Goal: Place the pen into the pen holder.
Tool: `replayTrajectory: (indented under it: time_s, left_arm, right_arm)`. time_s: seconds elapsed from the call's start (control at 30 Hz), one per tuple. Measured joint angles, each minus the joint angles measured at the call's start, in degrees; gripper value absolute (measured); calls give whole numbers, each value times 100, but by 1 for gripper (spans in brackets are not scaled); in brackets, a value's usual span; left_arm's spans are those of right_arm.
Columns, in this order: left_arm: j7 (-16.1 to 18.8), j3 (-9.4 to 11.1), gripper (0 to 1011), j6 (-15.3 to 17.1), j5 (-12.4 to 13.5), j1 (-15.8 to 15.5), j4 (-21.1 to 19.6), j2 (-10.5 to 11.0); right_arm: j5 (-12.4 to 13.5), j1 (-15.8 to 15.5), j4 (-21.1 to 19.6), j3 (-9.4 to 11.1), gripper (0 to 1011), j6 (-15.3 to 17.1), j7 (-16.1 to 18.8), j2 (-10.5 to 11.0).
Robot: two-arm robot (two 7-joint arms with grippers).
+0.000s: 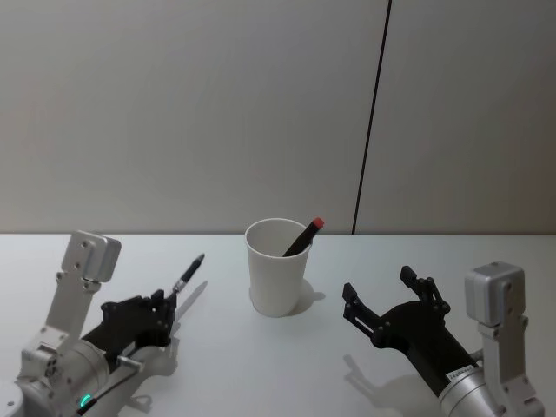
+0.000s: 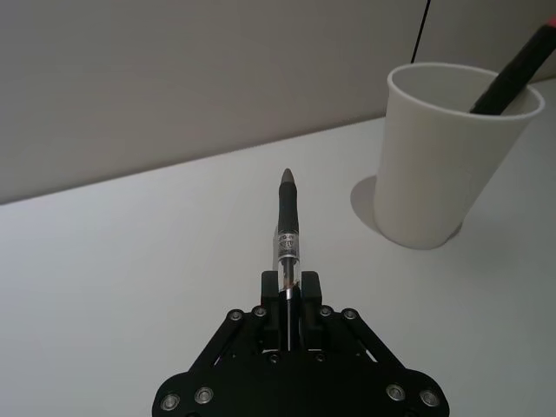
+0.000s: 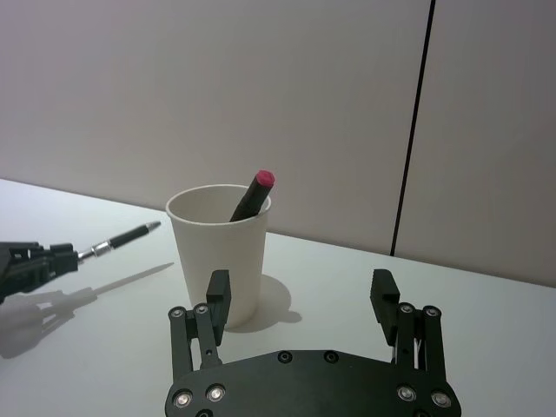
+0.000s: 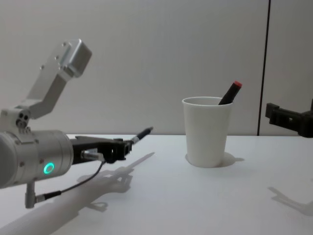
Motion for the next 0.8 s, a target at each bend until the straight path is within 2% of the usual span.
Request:
replayTrajectory:
  time_s: [0.47,0.8]
  left_arm:
    - [67,-153,157,-795,178,133,-408,15]
    - [-209,-192,157,-1536,196,50,-546,-11]
  right_arm:
    - [0,0,0,0,1001,0,0,0]
    - [0,0,0,0,1001,0,0,0]
